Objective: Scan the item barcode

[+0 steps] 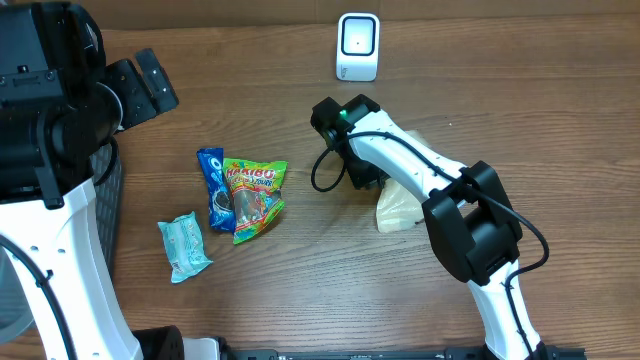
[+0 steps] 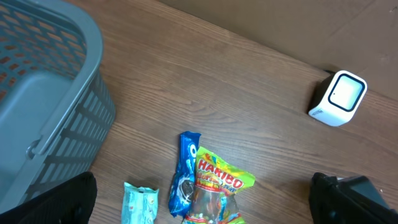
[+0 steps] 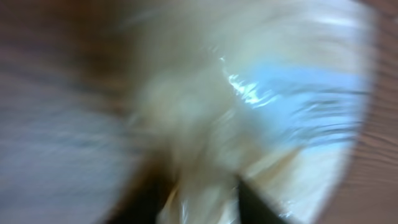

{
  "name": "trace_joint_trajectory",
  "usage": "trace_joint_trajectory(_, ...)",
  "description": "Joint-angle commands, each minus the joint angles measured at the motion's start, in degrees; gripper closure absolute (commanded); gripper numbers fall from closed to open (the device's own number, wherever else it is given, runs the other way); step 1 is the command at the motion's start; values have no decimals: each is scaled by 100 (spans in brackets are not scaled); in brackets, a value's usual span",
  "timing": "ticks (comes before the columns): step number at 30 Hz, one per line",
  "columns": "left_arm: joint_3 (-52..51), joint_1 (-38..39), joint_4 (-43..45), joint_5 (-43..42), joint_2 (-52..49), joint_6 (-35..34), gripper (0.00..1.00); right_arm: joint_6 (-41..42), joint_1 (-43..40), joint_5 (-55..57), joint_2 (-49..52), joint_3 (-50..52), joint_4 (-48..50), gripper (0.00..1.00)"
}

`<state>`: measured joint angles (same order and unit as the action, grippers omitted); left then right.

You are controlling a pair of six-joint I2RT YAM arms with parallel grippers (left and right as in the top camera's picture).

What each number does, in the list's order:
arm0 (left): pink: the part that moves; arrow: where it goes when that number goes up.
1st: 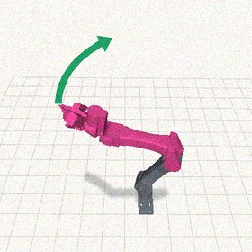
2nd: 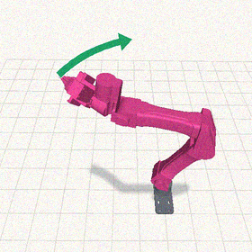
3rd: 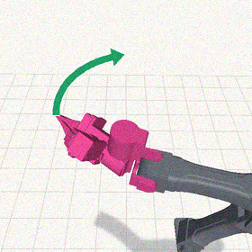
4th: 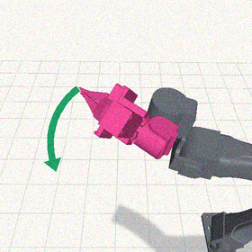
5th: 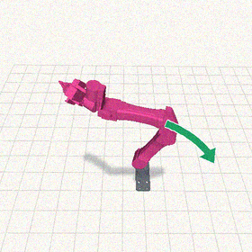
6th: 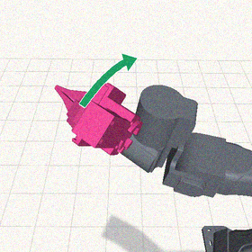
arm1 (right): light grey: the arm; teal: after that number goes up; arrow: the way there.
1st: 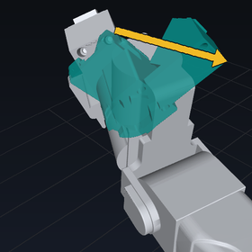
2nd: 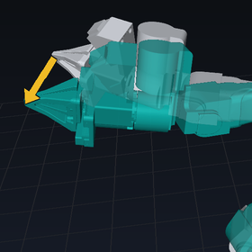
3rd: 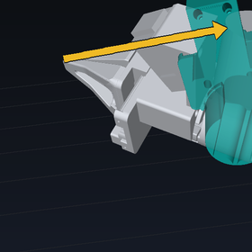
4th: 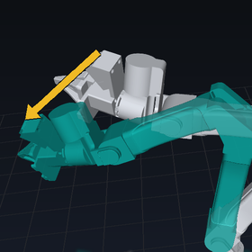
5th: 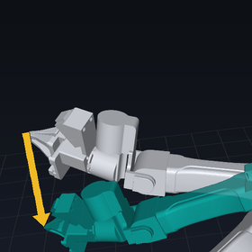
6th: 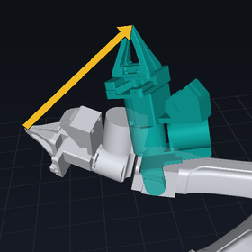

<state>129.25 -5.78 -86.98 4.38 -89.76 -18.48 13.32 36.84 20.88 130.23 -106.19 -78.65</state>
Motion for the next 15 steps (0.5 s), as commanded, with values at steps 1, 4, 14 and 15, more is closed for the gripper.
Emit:
trace_joint_trajectory(1, 13, -20, 24, 50, 11, -79, 0, -461, -15, -1344, -195, -341, -87, 48)
trace_joint_trajectory(4, 13, -20, 24, 50, 11, -79, 0, -463, -223, -1805, -317, -916, -411, 47)
trace_joint_trajectory(14, 13, -20, 22, 50, 11, -79, 0, -66, -1679, -2514, -584, -1049, -1207, 35)
trace_joint_trajectory(15, 13, -20, 24, 50, 11, -79, 0, -57, -1703, -2538, -584, -874, -1106, 35)
